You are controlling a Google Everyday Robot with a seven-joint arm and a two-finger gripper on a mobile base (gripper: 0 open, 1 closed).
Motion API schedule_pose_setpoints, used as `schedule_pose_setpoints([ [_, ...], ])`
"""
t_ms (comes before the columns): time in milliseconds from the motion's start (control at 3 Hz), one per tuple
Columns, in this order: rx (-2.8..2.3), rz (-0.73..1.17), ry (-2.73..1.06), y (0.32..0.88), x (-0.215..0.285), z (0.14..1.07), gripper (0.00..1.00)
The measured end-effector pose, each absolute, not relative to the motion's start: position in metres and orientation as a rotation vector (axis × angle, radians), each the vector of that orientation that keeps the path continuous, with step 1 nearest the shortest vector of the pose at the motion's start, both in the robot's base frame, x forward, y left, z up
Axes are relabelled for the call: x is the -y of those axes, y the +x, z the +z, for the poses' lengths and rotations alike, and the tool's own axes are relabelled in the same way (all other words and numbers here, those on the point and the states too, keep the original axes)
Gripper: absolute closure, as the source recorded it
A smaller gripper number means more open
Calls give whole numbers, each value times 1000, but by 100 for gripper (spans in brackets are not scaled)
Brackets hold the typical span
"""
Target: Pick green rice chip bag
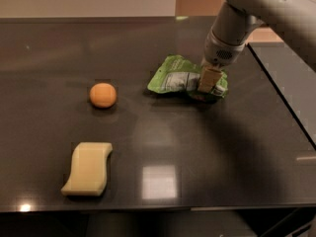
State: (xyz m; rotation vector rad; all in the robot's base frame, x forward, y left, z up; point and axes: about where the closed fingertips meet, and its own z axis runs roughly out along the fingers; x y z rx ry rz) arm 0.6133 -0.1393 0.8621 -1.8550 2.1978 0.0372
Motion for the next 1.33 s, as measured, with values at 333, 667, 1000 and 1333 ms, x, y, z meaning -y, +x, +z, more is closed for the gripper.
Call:
schedule_pose_setpoints([
  [333, -2155, 41, -1895, 599, 132, 878, 100],
  [667, -2101, 47, -1935, 584, 124, 902, 100],
  [1000, -2052, 30, -1959, 572, 122, 928, 100],
  [1333, -2015, 5, -1977, 562, 121, 950, 100],
])
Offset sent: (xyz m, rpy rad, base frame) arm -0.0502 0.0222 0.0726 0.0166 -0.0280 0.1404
